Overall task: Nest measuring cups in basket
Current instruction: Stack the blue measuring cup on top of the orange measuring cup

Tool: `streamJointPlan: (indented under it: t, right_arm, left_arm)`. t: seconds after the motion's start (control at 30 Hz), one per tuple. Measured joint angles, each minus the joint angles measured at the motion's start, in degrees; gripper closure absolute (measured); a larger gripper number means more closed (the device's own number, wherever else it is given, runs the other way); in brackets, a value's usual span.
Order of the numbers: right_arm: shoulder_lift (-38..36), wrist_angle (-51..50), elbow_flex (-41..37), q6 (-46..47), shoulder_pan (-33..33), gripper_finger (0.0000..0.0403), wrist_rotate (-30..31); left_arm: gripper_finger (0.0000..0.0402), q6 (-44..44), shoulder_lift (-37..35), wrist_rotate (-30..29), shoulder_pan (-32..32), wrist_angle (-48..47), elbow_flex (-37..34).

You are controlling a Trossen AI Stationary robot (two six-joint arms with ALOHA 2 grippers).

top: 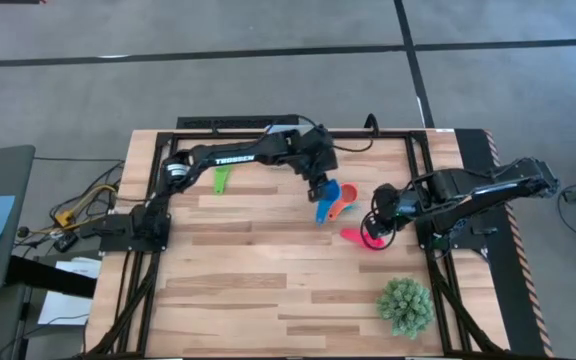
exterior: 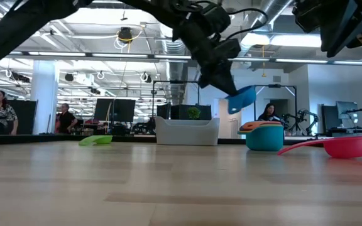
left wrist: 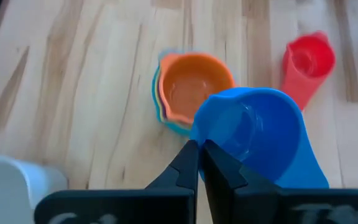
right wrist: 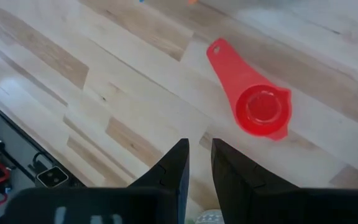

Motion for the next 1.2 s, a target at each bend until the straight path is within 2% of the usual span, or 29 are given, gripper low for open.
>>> streamJointPlan:
  t: [0.17,0.4,1.2]
  right_arm:
    - [0.0,0.01,0.0,2.25,1.8,0.031,0.65]
    - [0.0,0.09,0.0,4.28,2.0,0.031,0.72]
    - [-0.02,0.75,0.0,10.98,1.96,0.031,0.88]
  left_arm:
    - [0.0401,-0.12,2.5,0.59,0.38,2.36,2.98]
    - [0.0401,1.41,4.22,0.73,0.31,7.94,3.33]
    - [0.0401,7.86,5.27,0.94,0.56,7.92,3.16]
